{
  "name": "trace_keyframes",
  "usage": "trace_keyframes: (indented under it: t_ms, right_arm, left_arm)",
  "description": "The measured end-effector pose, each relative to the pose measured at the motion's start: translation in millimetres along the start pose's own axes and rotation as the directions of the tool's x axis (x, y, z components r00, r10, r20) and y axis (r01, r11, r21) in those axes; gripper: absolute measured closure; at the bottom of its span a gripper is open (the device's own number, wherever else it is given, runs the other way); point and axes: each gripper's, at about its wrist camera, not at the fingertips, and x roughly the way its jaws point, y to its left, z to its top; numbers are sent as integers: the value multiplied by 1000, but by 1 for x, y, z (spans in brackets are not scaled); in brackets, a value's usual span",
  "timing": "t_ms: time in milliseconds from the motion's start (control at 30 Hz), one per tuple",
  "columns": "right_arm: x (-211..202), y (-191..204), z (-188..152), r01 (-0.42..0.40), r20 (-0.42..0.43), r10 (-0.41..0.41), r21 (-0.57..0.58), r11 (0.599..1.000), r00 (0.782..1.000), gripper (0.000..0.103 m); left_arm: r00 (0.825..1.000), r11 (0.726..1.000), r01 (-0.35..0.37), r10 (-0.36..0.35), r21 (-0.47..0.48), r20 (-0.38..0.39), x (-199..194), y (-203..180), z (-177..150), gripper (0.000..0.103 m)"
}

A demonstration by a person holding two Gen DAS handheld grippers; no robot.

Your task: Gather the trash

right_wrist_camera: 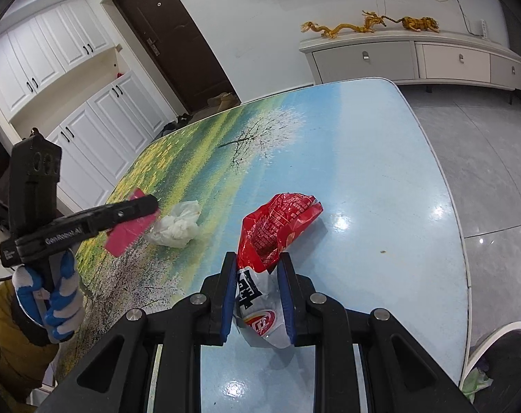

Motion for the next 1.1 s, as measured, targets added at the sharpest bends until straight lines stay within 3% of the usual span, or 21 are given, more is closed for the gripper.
trace_keyframes:
  t_ms: [33,100,167,200,267,400,500,533,567,667,900,1000,1100]
  right_arm:
    - [-2,0,-1,0,3,0,3,1000,1000,81]
    - [-5,-1,-3,-1,7,0,9,1000,1000,81]
    - [-8,-3,-5,-1,10,1,17,1000,1000,81]
    - [-9,-4,-6,-1,11,1,22,1000,1000,81]
    - [-10,-6,-6,-4,14,4,31,999,1000,81]
    - [-9,-5,-5,-2,18,2,32,1000,1000,81]
    - [-11,-6,-5,1,21,-1,36,999,1000,81]
    - [-12,-7,-7,2,22,-3,38,999,1000,81]
    - [-14,-7,-8,4,22,-5,41,999,1000,81]
    - [-21,-11,-12,11,26,-13,52,999,1000,81]
    - [-54,-20,-23,27,74,-33,80,996,997,81]
    - [-82,-33,-30,47,117,-59,106,993,991,81]
    - [-114,-53,-43,94,151,-116,144,985,982,81]
  left_arm:
    - [1000,1000,4,-4,-1,-7,4,-2,0,93]
    - [999,1000,27,-27,-15,-16,8,-3,0,83]
    - [999,999,38,-38,-25,-20,8,-4,-1,40]
    - [999,999,38,-38,-21,-14,6,-6,-2,36]
    - [999,999,44,-44,-2,-18,4,-10,-4,36]
    - [999,998,-12,15,66,-40,12,-25,-8,36]
    - [993,987,-106,112,118,-45,24,-33,-14,37]
    - [990,981,-133,138,142,-29,25,-38,-16,45]
    - [990,979,-137,142,151,-21,24,-39,-17,64]
    - [992,983,-120,124,137,-20,22,-38,-19,80]
    - [998,996,-49,51,72,-28,4,-56,-25,82]
    - [999,996,41,-40,79,-18,-7,-86,-17,82]
    - [989,984,148,-146,95,-26,-9,-128,-8,82]
